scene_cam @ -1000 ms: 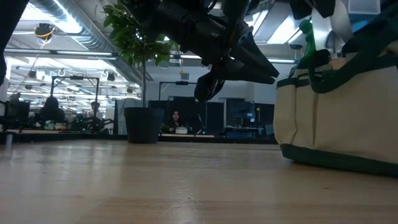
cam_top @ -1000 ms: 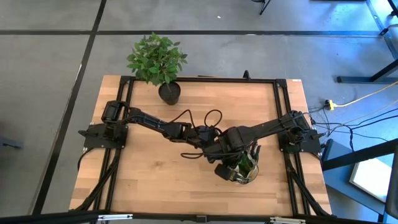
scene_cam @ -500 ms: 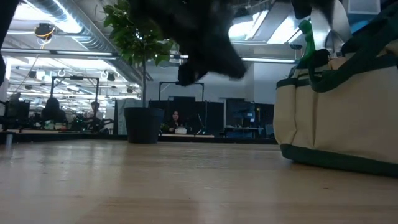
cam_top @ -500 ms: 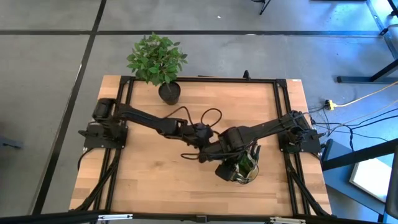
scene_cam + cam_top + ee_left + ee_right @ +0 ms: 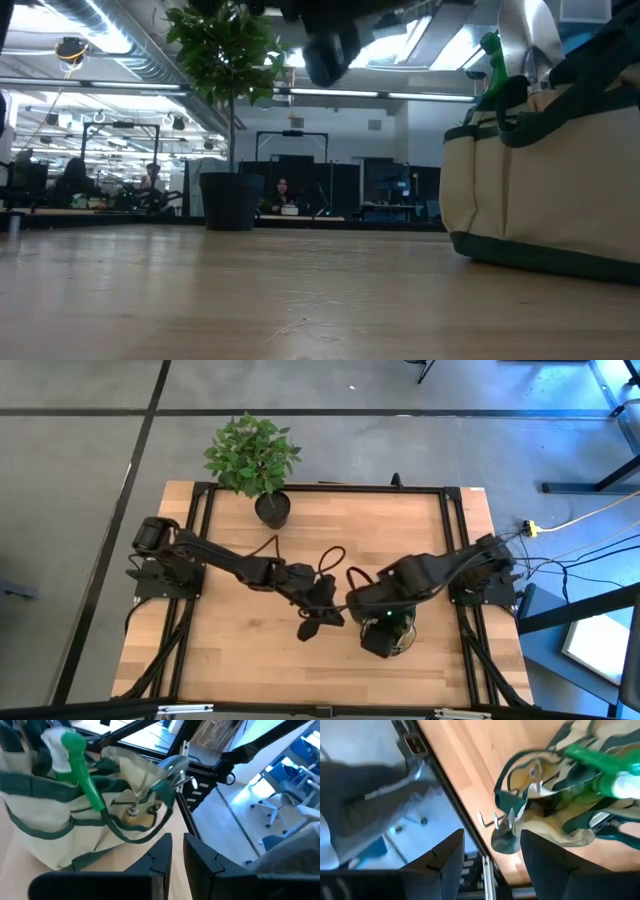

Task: Pick & Place Garden tools in Gardening bag
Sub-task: Put the brown trowel into the brown gardening bag

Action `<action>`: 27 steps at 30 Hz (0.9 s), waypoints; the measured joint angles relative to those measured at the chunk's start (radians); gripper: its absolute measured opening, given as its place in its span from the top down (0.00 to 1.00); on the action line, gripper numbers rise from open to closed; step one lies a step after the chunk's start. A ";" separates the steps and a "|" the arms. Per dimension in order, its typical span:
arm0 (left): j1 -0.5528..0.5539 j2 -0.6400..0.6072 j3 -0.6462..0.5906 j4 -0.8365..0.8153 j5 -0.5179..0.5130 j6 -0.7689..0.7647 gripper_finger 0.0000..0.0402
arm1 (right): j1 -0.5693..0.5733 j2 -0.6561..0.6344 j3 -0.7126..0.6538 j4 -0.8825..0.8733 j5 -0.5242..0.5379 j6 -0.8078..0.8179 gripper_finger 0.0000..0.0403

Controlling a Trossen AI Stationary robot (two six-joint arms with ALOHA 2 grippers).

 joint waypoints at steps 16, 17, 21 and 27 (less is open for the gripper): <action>0.006 0.131 0.058 0.260 -0.111 0.083 0.89 | 0.185 -0.035 0.005 -0.007 0.276 0.344 0.52; 0.009 0.136 0.067 0.254 -0.118 0.084 0.88 | 0.188 -0.035 0.005 -0.007 0.281 0.355 0.52; 0.015 0.153 0.109 0.203 -0.126 0.085 0.81 | 0.201 -0.035 0.005 -0.004 0.283 0.374 0.52; 0.010 0.157 0.117 0.179 -0.100 0.096 0.69 | 0.220 -0.035 0.005 -0.007 0.331 0.378 0.52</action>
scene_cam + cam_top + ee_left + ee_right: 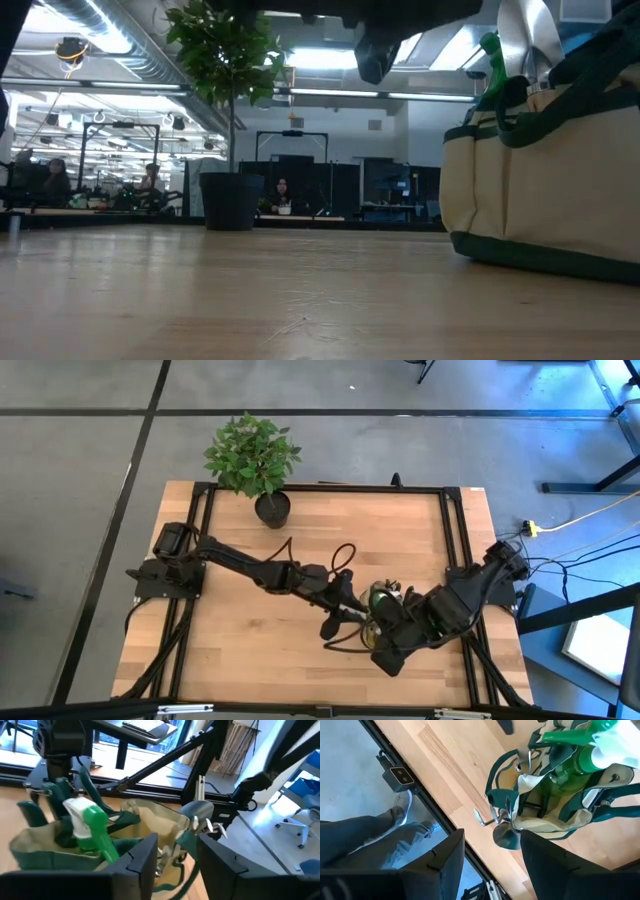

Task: Pick & Place Garden tools in Gardening bag
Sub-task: Put the brown trowel into the brown gardening bag

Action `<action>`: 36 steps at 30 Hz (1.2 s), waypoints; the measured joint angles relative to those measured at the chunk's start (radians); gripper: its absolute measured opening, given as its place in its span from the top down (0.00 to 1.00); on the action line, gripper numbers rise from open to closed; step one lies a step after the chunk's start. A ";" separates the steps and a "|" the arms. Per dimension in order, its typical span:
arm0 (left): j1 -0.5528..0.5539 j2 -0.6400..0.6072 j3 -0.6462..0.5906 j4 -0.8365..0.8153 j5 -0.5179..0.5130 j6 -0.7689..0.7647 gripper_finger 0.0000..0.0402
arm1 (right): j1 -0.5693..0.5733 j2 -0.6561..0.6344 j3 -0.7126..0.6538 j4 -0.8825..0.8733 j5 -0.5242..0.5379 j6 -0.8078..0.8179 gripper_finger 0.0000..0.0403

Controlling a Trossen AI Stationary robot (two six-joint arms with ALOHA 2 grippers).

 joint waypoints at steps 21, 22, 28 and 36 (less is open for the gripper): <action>-0.043 0.132 0.221 -0.188 -0.042 -0.014 0.64 | 0.059 0.000 -0.093 0.001 -0.010 0.101 0.52; -0.043 0.132 0.220 -0.202 -0.047 -0.013 0.64 | 0.063 0.000 -0.093 0.000 -0.010 0.102 0.52; -0.039 0.134 0.217 -0.237 -0.039 -0.002 0.81 | 0.067 0.000 -0.093 0.000 -0.007 0.108 0.52; -0.035 0.115 0.216 -0.258 0.007 -0.041 0.99 | 0.068 0.000 -0.093 0.000 0.003 0.108 0.52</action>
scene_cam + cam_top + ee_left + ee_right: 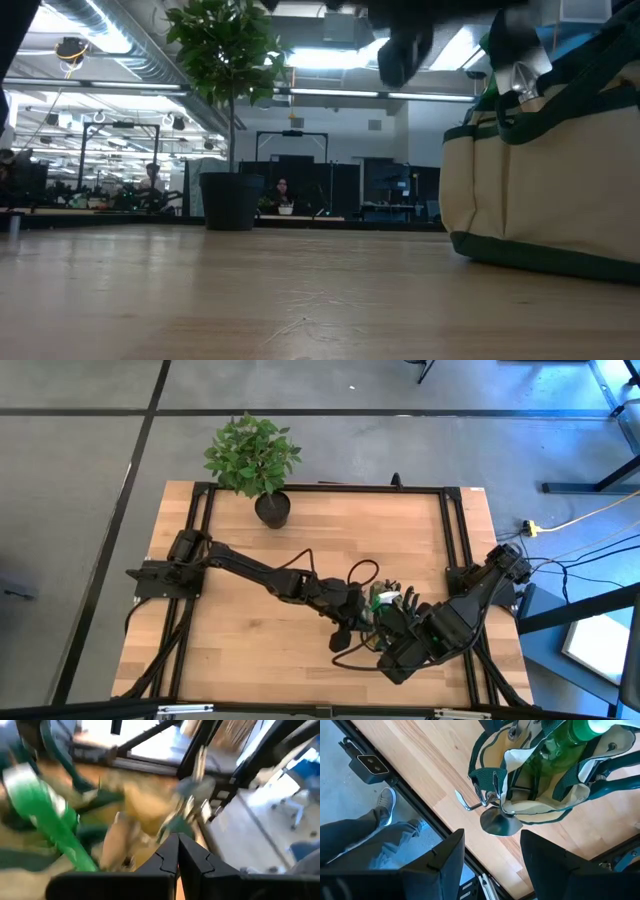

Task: Pick & Place Garden tools in Gardening bag
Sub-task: Put the brown trowel into the brown gardening bag

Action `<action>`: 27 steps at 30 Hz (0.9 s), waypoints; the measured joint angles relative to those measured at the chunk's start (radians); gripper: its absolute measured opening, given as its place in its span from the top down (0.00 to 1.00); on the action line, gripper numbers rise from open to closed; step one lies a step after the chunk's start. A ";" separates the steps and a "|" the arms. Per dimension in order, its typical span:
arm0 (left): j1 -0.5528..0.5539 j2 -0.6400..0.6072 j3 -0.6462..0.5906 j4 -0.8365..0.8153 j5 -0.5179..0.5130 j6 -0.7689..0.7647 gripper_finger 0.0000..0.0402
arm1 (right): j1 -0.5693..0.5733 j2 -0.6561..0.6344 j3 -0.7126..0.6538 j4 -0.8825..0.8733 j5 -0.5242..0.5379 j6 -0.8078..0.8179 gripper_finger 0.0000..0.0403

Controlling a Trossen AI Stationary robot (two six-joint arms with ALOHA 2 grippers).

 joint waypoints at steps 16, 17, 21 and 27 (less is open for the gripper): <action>0.079 -0.045 -0.157 0.522 -0.015 -0.413 1.00 | 0.006 -0.001 0.000 0.001 0.003 0.023 0.52; 0.081 -0.045 -0.193 0.614 -0.010 -0.470 1.00 | 0.008 -0.001 0.000 0.000 0.003 0.028 0.52; 0.083 -0.046 -0.305 0.766 -0.012 -0.591 1.00 | 0.012 -0.001 0.000 0.000 0.003 0.034 0.52; 0.063 -0.047 -0.316 0.744 0.043 -0.615 1.00 | 0.011 -0.001 0.000 0.000 0.003 0.034 0.52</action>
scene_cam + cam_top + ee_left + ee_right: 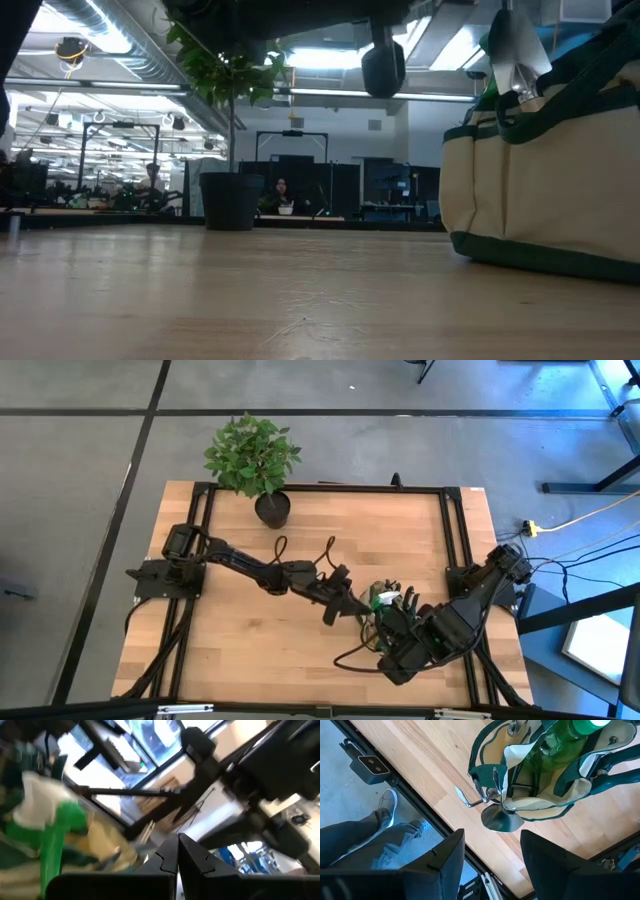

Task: Pick & Place Garden tools in Gardening bag
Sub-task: Put the brown trowel into the brown gardening bag

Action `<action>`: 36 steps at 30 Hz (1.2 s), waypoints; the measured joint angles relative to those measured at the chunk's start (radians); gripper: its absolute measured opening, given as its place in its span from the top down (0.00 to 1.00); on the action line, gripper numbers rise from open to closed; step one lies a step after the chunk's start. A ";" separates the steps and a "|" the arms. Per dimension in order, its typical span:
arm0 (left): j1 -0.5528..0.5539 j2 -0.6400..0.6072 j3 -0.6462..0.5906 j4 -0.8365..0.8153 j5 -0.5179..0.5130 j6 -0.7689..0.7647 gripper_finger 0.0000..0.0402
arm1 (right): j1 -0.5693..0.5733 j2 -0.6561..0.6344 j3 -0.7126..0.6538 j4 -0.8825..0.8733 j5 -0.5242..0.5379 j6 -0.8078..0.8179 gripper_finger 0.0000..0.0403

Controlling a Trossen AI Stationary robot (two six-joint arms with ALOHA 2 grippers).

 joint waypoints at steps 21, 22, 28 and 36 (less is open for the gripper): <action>0.021 0.001 0.009 -0.094 0.031 -0.139 1.00 | -0.003 0.000 0.000 0.000 0.035 0.000 0.52; 0.022 0.001 0.017 -0.095 0.031 -0.137 1.00 | -0.004 0.000 0.000 0.000 0.034 0.000 0.52; 0.029 0.072 0.116 -0.098 0.059 -0.132 1.00 | -0.009 -0.001 0.000 0.000 0.038 0.000 0.52; 0.023 0.123 0.160 -0.099 0.080 -0.143 1.00 | -0.004 -0.001 0.000 0.000 0.037 0.014 0.52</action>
